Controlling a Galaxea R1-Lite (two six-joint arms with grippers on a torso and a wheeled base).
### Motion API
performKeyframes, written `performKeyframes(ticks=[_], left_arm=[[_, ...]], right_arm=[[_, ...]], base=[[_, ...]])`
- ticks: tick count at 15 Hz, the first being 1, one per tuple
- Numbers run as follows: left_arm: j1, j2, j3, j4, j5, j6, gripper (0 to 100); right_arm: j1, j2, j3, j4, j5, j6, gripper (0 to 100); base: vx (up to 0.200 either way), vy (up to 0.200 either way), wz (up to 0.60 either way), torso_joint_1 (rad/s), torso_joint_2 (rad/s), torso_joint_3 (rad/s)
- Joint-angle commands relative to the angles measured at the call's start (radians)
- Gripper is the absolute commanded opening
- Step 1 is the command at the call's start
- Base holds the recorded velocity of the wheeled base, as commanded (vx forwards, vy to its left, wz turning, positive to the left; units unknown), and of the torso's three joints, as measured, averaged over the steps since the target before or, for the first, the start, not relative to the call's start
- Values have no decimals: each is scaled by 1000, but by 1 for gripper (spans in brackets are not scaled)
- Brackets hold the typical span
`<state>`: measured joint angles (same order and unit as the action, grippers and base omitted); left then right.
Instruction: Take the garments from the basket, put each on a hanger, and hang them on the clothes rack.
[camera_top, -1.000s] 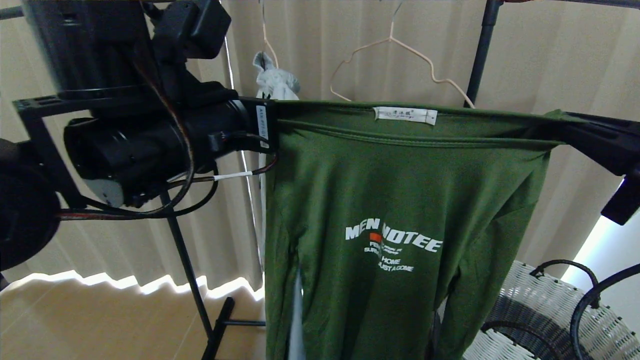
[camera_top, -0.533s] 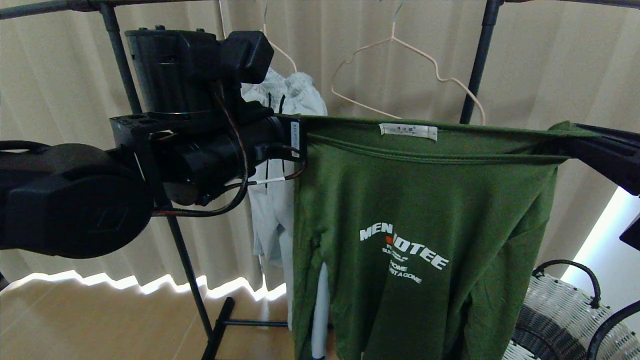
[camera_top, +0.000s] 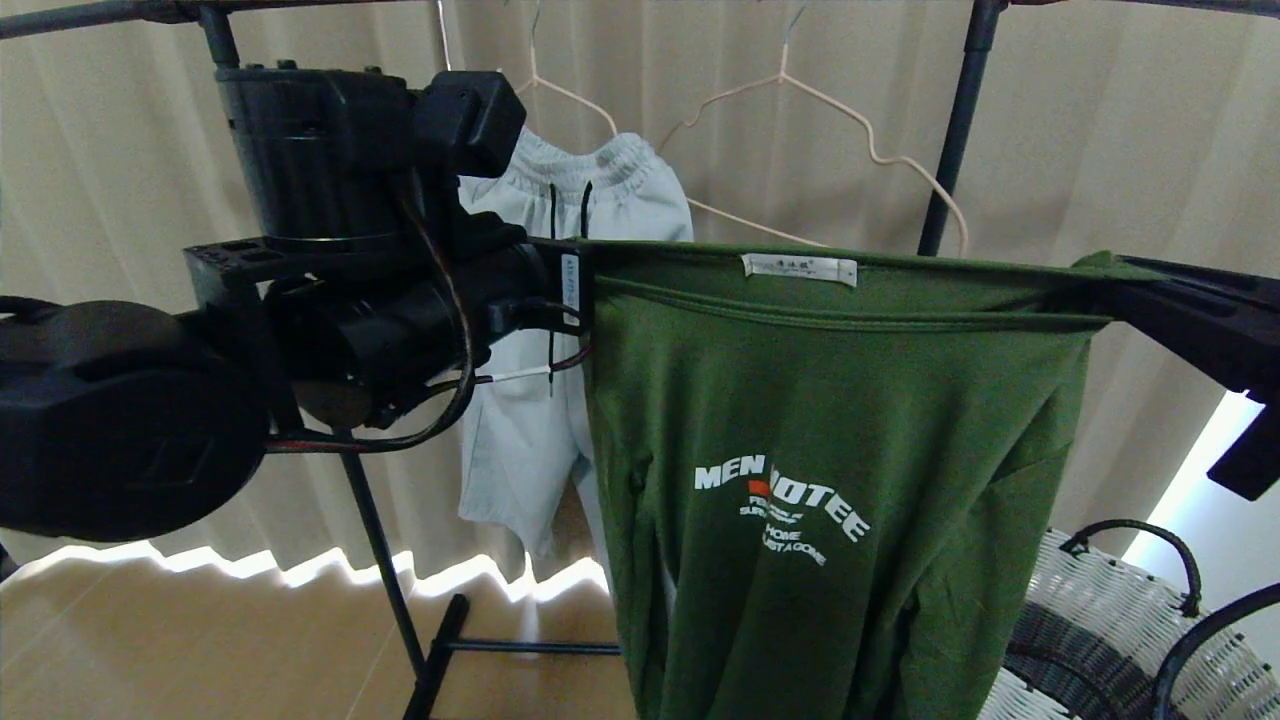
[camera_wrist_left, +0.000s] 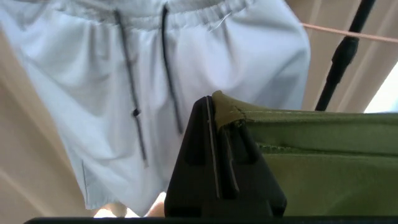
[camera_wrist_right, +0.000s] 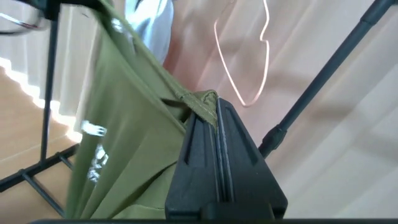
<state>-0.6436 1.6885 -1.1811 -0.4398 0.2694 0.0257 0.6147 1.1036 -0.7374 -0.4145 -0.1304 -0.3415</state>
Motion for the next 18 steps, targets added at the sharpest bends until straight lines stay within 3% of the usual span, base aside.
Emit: performKeyframes(ticks=[1, 5, 9, 13, 18], left_arm=[[1, -90, 61, 3, -1, 3, 0], [-4, -231, 192, 7, -6, 6, 0], [-34, -303, 236, 9, -9, 10, 0], [-154, -377, 314, 7, -7, 23, 0], [-264, -441, 340, 7, -6, 60, 0]], right_arm=[[-16, 53, -13, -4, 0, 1, 0], [-58, 200, -112, -32, 2, 4, 0], [-81, 329, -168, -130, 6, 22, 0], [-81, 438, -277, -162, 31, 65, 0], [-82, 510, -315, -224, 38, 76, 0]], base=[[0, 0, 0, 0, 0, 0], [0, 0, 0, 0, 0, 0], [0, 0, 0, 0, 0, 0], [0, 0, 0, 0, 0, 0], [0, 0, 0, 0, 0, 0]])
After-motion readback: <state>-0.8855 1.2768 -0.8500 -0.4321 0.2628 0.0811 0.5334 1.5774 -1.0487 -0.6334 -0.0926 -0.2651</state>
